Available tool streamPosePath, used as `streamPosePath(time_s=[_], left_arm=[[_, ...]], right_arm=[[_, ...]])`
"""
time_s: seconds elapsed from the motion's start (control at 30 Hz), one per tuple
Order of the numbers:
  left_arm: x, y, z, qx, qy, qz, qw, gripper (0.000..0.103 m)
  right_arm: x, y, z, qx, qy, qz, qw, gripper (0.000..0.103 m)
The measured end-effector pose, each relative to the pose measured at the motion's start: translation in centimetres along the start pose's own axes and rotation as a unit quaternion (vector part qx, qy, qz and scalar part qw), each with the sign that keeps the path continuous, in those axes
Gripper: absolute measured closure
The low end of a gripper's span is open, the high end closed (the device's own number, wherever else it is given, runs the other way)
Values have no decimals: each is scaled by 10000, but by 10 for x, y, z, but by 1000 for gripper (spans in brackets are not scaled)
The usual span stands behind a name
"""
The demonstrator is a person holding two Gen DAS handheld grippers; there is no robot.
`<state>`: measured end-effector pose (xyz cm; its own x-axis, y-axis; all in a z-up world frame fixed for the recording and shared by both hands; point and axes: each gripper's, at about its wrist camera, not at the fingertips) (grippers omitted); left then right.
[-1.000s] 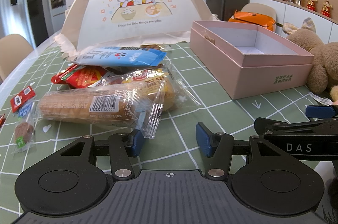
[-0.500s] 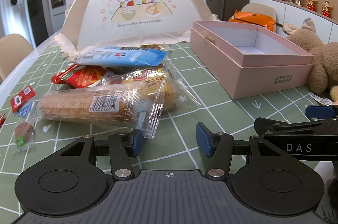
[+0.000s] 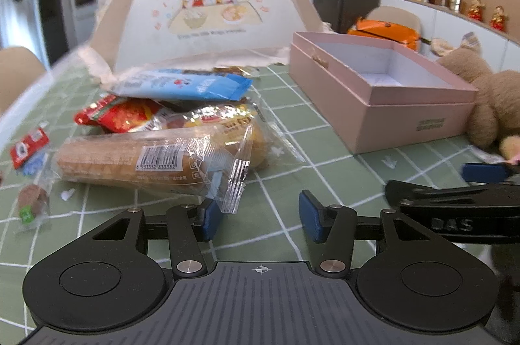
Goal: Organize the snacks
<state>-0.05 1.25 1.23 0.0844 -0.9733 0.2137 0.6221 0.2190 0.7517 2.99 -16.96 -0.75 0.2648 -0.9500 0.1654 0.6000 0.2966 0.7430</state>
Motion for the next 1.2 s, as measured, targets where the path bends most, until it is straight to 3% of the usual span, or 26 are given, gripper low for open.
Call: streamPosePath(time_s=[0.07,0.13,0.23,0.3,0.37,0.47,0.53,0.6,0.7,0.73,0.77,0.87,1.0,1.2], left_arm=[[-11,10,9,-304,-266,173,9990,48],[-27,22,27,-424,-286,299,9982,48],[-67,47,59,-229,143,539,9982,48],[-110,68,79,-29,652,974,9931,48],[-160,85,88,17,1317,1602,9783,49],[-239,97,79,-344,2176,2724,9366,50],[-277,99,68,-488,2084,3422,9149,50],[-293,102,53,-588,1939,3638,9092,50],[-295,110,27,-662,1868,3436,9180,49],[-292,114,20,-563,1881,3250,9251,49],[-291,116,14,-542,1880,3068,9315,48],[-280,122,-1,-558,1848,2388,9517,47],[-280,120,-6,-373,1789,1910,9644,51],[-274,91,33,-518,1282,1745,9749,54]], right_arm=[[2,2,-1,-61,42,18,10000,0],[3,6,-2,-172,118,56,9998,0],[3,13,-2,-438,175,44,9989,0],[2,15,-1,-563,185,33,9982,0],[2,15,1,-604,184,48,9980,0],[1,20,2,-788,120,-37,9968,0],[0,26,1,-1010,170,-27,9947,0],[0,33,-3,-1221,340,91,9919,0],[-3,40,-4,-1479,503,348,9871,0],[-6,43,-2,-1573,451,476,9854,1],[-10,48,5,-1576,283,613,9852,9],[-28,69,37,-1140,218,950,9887,10],[-79,121,55,-633,865,1542,9822,4],[-199,204,-3,-706,2306,1960,9505,4]])
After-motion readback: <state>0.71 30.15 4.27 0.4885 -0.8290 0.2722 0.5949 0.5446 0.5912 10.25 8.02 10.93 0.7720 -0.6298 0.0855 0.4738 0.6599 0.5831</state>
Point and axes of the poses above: each gripper's, at about its wrist camera, not at the fingertips, and z roughly against the way its jaws point, x to its right, y to its top, and after that the axes turned 13 degrees about z, right-handed
